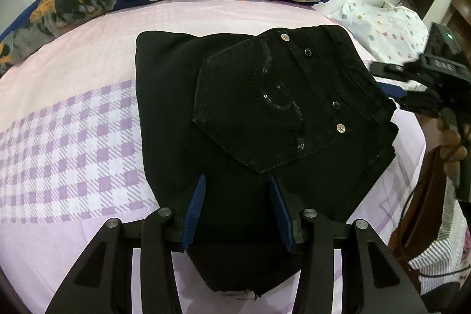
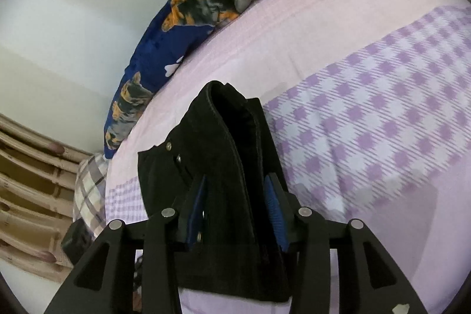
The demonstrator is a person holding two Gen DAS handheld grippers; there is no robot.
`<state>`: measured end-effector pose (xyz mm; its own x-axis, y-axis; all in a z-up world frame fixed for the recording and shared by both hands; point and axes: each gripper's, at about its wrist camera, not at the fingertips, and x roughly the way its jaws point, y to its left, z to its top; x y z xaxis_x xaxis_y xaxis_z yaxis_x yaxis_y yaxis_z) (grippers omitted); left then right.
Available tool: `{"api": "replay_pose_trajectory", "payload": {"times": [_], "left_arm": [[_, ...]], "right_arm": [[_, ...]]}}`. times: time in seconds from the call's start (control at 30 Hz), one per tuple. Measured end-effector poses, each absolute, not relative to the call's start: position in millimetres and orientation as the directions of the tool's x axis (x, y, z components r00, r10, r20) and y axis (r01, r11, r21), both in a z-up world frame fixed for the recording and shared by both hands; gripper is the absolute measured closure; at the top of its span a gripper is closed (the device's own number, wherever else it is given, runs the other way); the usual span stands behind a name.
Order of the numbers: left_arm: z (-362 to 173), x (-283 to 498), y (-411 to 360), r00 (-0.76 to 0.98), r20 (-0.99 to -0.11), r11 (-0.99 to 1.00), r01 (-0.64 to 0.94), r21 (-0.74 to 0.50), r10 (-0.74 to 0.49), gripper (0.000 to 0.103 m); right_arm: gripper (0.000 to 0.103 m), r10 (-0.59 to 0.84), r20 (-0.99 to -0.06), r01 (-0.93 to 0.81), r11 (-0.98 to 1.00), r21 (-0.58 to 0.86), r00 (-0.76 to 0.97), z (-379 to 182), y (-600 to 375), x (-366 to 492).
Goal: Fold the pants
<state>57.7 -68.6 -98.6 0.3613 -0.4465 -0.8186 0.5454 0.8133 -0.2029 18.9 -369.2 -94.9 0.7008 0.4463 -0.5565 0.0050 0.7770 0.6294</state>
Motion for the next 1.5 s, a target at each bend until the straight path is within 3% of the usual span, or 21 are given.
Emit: {"api": "replay_pose_trajectory", "payload": {"times": [0.23, 0.3, 0.37, 0.63, 0.93, 1.43, 1.5], "left_arm": [[-99.3, 53.2, -64.7, 0.362, -0.815, 0.813, 0.543, -0.21, -0.452, 0.056], [-98.9, 51.9, -63.7, 0.361, -0.817, 0.813, 0.544, -0.208, -0.45, 0.056], [-98.3, 51.3, -62.5, 0.355, -0.818, 0.811, 0.546, -0.211, -0.452, 0.056], [-95.8, 43.5, -54.6, 0.328, -0.823, 0.795, 0.564, -0.224, -0.465, 0.056], [-97.6, 33.4, -47.4, 0.314, -0.827, 0.791, 0.567, -0.23, -0.465, 0.056], [-99.2, 28.2, -53.4, 0.352, -0.83, 0.815, 0.547, -0.192, -0.432, 0.056], [-99.0, 27.4, -54.8, 0.356, -0.832, 0.818, 0.545, -0.184, -0.424, 0.056]], "right_arm": [[0.068, 0.466, -0.589, -0.022, 0.796, 0.605, 0.66, -106.9, -356.2, 8.6], [0.09, 0.453, -0.59, -0.005, 0.796, 0.605, 0.668, -108.4, -356.6, 8.7], [0.091, 0.454, -0.562, -0.025, 0.793, 0.609, 0.691, -100.9, -355.3, 1.1], [0.092, 0.423, -0.477, -0.068, 0.798, 0.598, 0.77, -73.7, -343.9, -38.2], [0.094, 0.376, -0.563, 0.072, 0.783, 0.617, 0.736, -127.6, -362.0, -41.7], [0.091, 0.362, -0.586, 0.103, 0.784, 0.612, 0.725, -133.3, -360.6, -33.2], [0.085, 0.351, -0.596, 0.108, 0.794, 0.599, 0.722, -130.3, -358.3, -33.4]]}}
